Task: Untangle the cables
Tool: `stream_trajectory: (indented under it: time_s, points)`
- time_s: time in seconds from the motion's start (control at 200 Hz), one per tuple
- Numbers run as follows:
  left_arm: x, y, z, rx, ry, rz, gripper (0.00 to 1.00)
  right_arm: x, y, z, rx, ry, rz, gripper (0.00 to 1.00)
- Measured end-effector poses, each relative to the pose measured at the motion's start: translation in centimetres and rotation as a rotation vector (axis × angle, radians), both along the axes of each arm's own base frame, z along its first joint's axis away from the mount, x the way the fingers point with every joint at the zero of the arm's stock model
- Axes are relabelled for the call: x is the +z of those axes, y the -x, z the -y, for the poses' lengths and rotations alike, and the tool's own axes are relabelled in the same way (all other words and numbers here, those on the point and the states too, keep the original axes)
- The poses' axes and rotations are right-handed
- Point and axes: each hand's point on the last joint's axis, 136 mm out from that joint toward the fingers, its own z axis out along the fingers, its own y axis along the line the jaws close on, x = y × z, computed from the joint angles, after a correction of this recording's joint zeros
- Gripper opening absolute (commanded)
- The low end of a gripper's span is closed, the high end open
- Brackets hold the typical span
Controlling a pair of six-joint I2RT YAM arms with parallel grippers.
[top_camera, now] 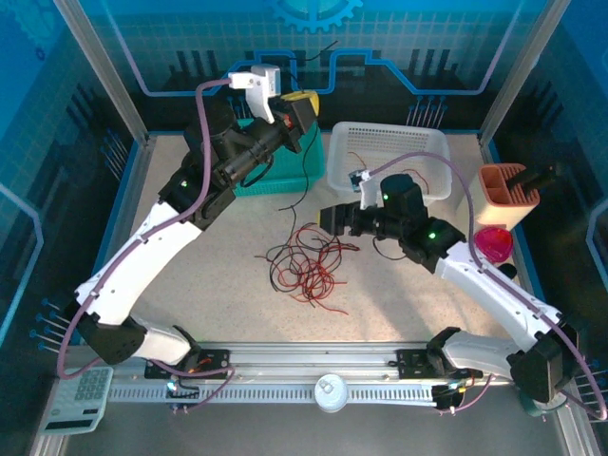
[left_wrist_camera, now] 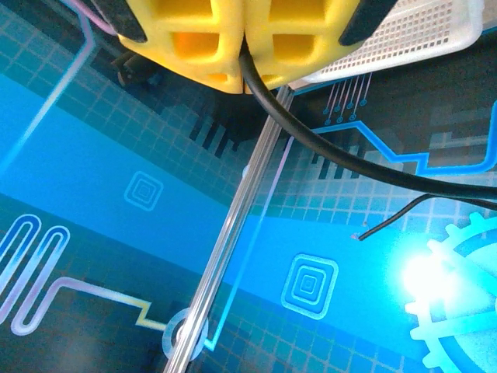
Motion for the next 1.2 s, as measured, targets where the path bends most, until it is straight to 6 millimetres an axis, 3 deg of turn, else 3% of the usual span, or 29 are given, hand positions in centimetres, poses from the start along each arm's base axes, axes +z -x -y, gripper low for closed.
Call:
stream_trajectory:
  time_s: [0.265, 0.755, 0.895, 0.995, 1.2]
  points:
    - [0.2, -0.7, 0.3, 0.006, -0.013, 0.006, 0.00, 0.8, 3.1, -4.1, 0.139, -0.026, 0.098, 0.82]
    - [0.0, -0.7, 0.3, 0.006, -0.020, -0.004, 0.00, -4.1, 0.7, -7.9, 0.129, 0.030, 0.063, 0.75]
    - [0.4, -0.7, 0.3, 0.007, -0.021, -0.001, 0.00, -4.3, 0.6, -8.1, 0.126, 0.031, 0.060, 0.70]
    - [1.0, -0.8, 0.3, 0.009, -0.016, 0.006, 0.00, -4.1, 0.5, -8.2, 0.121, 0.024, 0.067, 0.57]
    - [1.7, -1.7, 0.0, 0.024, -0.013, 0.006, 0.00, -4.0, 0.4, -8.2, 0.117, 0.022, 0.070, 0.06]
